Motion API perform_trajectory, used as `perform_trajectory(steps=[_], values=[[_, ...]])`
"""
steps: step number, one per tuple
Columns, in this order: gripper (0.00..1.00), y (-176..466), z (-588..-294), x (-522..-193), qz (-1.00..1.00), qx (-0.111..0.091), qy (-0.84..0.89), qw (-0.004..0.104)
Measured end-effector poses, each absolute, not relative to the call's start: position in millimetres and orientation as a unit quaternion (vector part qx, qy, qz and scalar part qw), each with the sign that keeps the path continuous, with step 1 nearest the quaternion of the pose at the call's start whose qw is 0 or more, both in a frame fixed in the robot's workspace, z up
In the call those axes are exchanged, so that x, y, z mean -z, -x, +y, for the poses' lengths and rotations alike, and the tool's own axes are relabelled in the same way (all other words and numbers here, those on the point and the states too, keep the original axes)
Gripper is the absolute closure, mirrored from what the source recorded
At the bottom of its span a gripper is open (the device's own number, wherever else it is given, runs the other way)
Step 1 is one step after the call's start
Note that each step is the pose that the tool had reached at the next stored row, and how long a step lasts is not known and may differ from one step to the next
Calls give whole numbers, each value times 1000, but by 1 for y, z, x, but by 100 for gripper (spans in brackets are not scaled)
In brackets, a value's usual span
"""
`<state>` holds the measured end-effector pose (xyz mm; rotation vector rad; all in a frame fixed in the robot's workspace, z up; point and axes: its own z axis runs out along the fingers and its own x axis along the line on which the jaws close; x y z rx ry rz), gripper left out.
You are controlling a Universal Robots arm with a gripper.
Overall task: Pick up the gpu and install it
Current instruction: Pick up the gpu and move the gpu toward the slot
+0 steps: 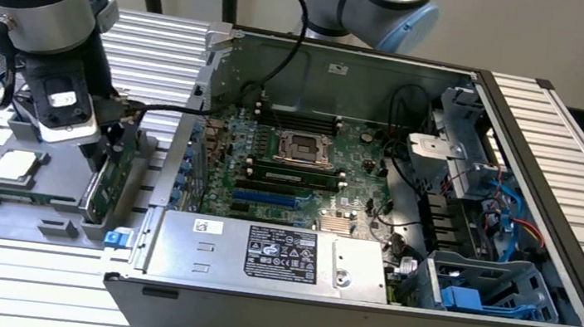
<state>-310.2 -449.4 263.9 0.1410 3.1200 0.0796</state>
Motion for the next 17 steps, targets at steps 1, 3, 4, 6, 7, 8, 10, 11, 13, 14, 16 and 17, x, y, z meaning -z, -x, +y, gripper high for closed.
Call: perform_trajectory(steps=[1,3,4,6,7,8,10,11,13,14,16,17], values=[[0,310,-449,-262,999,-26,-45,9],[0,311,-449,-259,999,-26,-45,9],[0,311,-449,-258,999,-26,-45,9],[0,311,-449,-255,999,-26,-45,9],[0,311,-449,-254,999,-26,-45,9],[0,311,-449,-252,999,-26,-45,9],[0,311,-449,-250,999,-25,-45,9],[0,311,-449,-249,999,-26,-45,9],[0,311,-449,-246,999,-26,-45,8],[0,311,-449,-245,999,-26,-45,8],[0,312,-449,-243,999,-26,-45,8],[0,312,-449,-242,999,-26,-45,8]])
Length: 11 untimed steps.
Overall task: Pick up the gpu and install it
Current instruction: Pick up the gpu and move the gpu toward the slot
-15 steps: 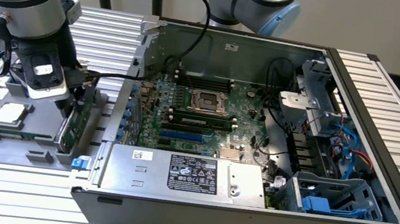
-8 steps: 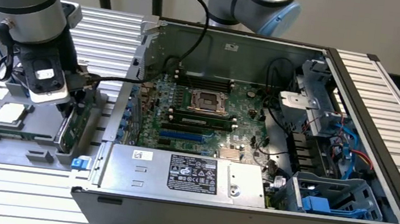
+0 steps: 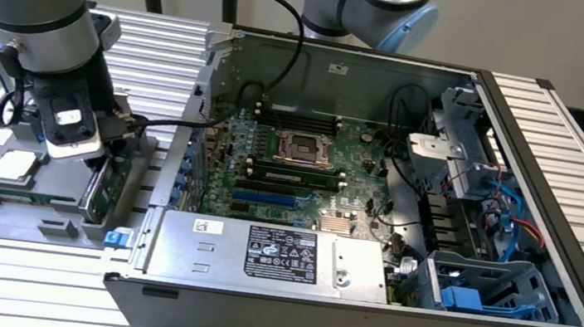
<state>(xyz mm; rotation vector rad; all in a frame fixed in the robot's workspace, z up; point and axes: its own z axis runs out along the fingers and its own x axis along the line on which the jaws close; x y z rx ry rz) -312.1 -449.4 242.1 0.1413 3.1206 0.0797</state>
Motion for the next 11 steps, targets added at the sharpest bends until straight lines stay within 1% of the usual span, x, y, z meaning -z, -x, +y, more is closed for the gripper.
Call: perform_trajectory(steps=[11], values=[[0,314,-449,-234,999,-26,-45,8]])
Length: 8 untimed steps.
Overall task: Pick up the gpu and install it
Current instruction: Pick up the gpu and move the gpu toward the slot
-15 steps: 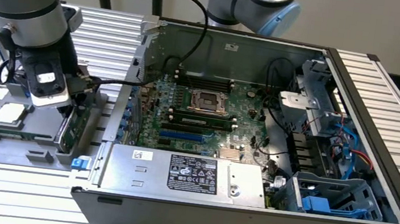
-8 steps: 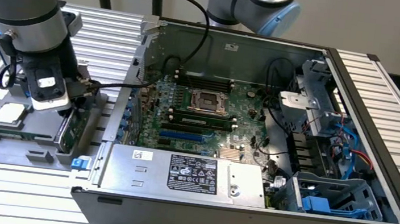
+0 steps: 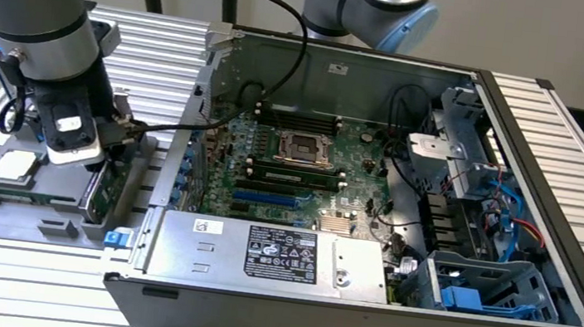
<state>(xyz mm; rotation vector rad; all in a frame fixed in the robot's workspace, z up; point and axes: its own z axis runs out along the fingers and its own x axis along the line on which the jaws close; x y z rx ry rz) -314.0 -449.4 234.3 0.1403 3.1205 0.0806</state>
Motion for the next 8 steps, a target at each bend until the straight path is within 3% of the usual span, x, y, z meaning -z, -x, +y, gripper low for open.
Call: perform_trajectory(steps=[8], values=[[0,314,-449,-234,999,-29,-20,12]])
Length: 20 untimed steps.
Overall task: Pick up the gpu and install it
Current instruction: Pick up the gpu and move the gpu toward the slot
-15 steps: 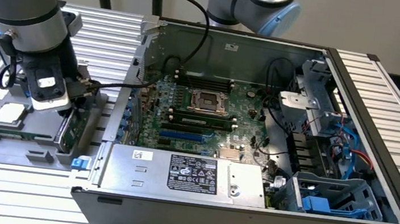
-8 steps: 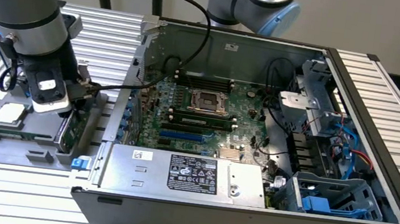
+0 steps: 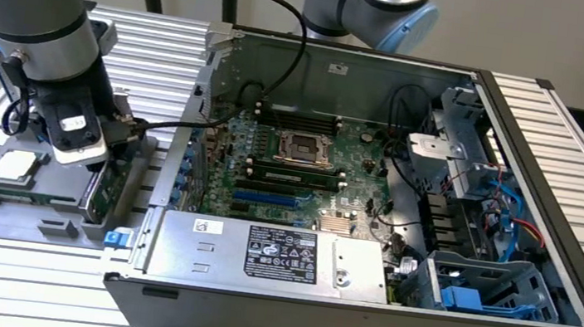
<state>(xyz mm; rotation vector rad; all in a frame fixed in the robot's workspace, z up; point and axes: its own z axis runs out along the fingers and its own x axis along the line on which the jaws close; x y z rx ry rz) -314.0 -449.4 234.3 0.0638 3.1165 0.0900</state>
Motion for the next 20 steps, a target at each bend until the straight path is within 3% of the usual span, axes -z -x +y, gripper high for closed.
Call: perform_trajectory(steps=[20], values=[[0,310,-457,-234,999,-35,-20,8]])
